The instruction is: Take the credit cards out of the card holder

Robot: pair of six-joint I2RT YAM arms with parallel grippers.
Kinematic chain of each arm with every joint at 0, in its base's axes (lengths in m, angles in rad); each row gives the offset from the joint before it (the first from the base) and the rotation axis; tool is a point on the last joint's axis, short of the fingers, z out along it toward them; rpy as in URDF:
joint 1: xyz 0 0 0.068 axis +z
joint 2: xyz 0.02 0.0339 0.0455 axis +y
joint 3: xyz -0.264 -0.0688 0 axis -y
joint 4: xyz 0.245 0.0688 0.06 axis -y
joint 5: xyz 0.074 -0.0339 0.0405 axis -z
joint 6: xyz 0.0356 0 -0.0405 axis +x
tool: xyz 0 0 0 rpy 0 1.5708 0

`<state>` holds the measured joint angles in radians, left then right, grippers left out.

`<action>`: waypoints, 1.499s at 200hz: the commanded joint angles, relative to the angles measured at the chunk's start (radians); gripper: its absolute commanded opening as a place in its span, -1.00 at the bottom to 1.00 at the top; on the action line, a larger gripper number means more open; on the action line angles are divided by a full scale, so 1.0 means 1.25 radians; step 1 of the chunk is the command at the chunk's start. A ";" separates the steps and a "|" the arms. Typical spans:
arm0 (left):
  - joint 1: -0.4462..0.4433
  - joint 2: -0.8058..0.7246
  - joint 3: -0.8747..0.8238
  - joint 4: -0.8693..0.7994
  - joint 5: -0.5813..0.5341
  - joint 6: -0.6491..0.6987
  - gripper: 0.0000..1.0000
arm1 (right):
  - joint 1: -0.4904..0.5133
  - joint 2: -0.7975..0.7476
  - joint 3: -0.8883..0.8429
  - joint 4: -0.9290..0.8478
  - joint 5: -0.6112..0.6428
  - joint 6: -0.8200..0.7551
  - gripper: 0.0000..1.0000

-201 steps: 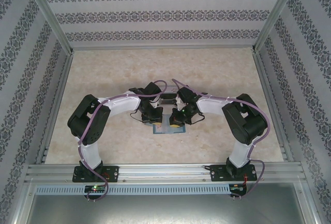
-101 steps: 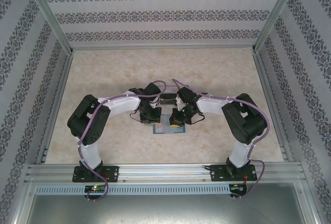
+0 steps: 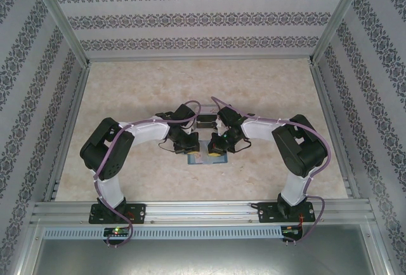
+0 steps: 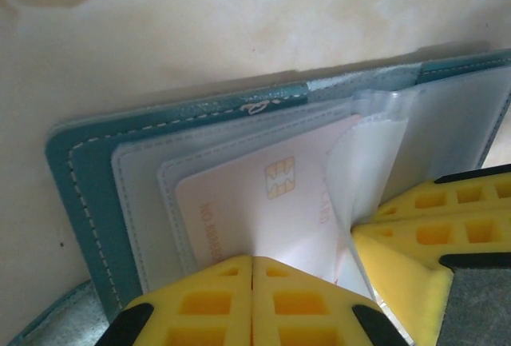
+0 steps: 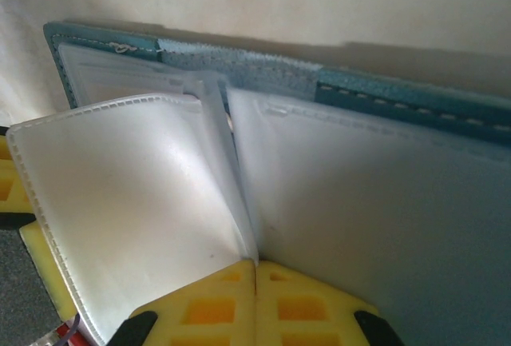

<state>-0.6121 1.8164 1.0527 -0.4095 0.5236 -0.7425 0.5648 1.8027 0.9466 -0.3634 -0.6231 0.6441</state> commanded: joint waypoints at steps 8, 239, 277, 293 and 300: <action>0.002 -0.022 -0.003 0.012 0.008 -0.003 -0.87 | -0.004 0.022 -0.015 -0.028 0.028 -0.018 -0.92; -0.039 0.055 0.115 -0.004 0.090 0.037 -0.87 | -0.121 -0.243 -0.037 -0.129 0.102 -0.035 -0.48; -0.056 0.090 0.151 -0.011 0.101 0.041 -0.87 | -0.136 -0.274 -0.057 -0.121 0.101 -0.024 -0.48; -0.063 0.104 0.162 -0.012 0.105 0.042 -0.87 | -0.137 -0.281 -0.065 -0.113 0.097 -0.015 -0.48; -0.066 0.112 0.168 -0.013 0.108 0.042 -0.87 | -0.136 -0.283 -0.069 -0.110 0.095 -0.013 -0.48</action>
<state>-0.6731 1.9247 1.2255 -0.4080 0.6327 -0.7116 0.3962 1.4757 0.8837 -0.4904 -0.5121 0.6224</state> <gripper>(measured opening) 0.065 0.260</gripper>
